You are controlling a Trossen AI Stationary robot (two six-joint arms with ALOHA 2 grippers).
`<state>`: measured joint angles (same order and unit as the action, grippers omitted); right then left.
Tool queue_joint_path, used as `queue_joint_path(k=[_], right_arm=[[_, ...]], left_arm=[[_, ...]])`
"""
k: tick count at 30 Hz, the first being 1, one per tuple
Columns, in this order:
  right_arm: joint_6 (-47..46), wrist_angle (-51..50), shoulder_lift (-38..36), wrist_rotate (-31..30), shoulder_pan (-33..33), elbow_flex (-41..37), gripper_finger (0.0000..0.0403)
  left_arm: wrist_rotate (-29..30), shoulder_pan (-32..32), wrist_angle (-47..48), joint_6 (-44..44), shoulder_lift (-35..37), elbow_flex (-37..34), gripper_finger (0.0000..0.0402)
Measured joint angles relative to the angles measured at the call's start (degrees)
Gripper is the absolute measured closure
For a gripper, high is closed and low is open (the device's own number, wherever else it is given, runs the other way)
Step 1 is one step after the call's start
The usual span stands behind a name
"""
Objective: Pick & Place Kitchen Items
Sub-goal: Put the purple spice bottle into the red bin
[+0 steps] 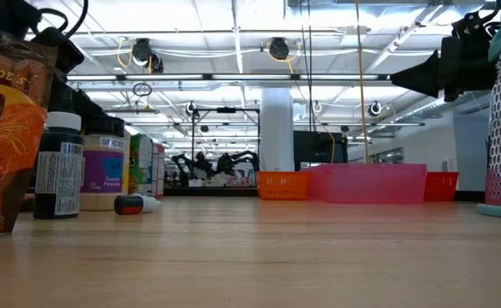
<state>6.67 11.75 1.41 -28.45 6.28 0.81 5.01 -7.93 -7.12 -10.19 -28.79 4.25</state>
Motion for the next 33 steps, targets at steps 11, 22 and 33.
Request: queue_joint_path(k=[11,22,33], right_arm=[[0.0,0.0,0.0,0.0,0.0,0.0,0.0314],[0.0,0.0,0.0,0.0,0.0,0.0,0.0314],[0.0,0.0,0.0,0.0,0.0,0.0,0.0314]], left_arm=[[-0.4,-0.9,-3.7,0.6,-3.1,0.0,0.0224],[-0.5,-0.9,-2.6,-2.0,-3.2,0.0,0.0136],[0.7,-0.9,-1.5,-1.5,-3.5,0.0,0.0123]])
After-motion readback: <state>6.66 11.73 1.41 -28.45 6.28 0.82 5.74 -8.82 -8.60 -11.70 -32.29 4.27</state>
